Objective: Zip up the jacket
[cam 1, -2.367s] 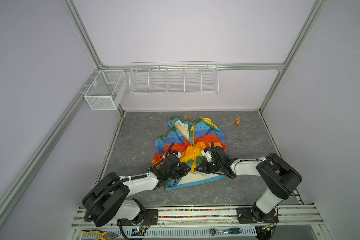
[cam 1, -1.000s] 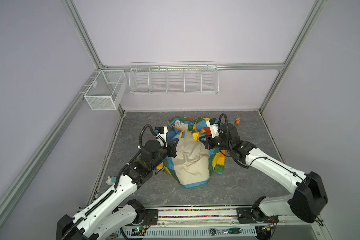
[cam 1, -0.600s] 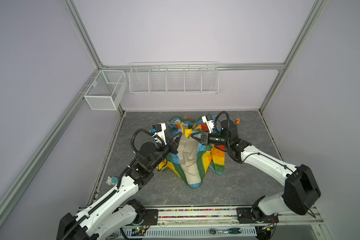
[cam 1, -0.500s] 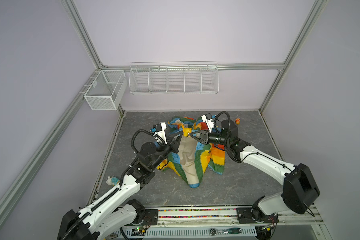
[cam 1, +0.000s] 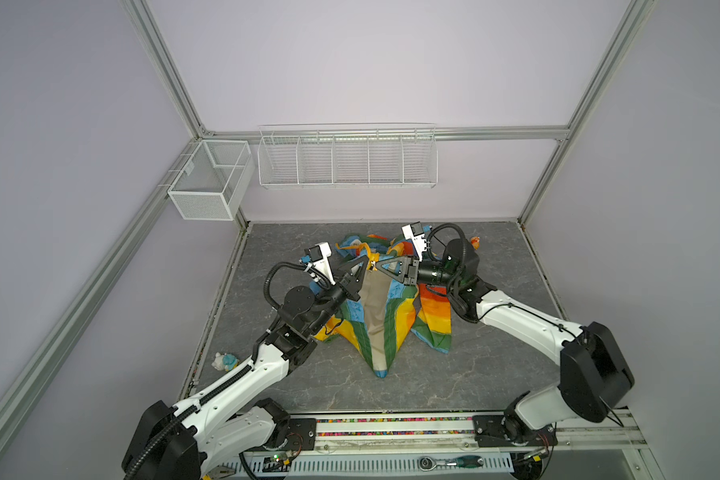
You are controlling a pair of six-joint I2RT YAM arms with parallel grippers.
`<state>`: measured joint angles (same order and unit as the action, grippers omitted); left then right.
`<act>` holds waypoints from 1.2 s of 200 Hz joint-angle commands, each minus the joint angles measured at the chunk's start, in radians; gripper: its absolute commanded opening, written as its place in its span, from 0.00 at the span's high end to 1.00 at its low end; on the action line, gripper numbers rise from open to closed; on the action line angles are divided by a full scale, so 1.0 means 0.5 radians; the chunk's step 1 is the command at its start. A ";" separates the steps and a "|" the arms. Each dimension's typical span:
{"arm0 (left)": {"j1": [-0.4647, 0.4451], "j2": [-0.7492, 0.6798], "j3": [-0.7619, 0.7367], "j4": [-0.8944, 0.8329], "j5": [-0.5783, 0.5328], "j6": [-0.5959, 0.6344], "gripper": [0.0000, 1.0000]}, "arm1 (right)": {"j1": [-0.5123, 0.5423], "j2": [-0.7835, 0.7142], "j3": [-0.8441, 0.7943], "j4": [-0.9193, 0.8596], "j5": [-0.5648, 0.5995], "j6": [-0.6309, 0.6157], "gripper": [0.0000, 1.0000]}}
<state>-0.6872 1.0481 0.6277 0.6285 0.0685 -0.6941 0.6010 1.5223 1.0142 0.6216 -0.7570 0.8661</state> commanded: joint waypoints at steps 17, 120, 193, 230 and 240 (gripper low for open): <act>0.006 0.005 -0.037 0.194 -0.054 -0.101 1.00 | -0.016 0.028 -0.043 0.278 -0.092 0.117 0.93; 0.004 0.073 -0.067 0.325 -0.068 -0.229 1.00 | -0.012 0.002 -0.065 0.392 -0.141 0.163 0.94; 0.006 0.095 -0.070 0.372 -0.087 -0.263 1.00 | -0.003 -0.004 -0.071 0.423 -0.155 0.176 0.94; 0.006 0.125 -0.083 0.423 -0.074 -0.290 1.00 | 0.006 0.003 -0.059 0.426 -0.161 0.176 0.93; 0.005 0.132 -0.083 0.429 -0.070 -0.292 1.00 | 0.009 0.005 -0.058 0.429 -0.161 0.176 0.93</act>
<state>-0.6872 1.1069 0.5983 0.7883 0.0307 -0.8268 0.5976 1.5364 0.9932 0.7773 -0.8131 0.9432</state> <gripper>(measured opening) 0.047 0.066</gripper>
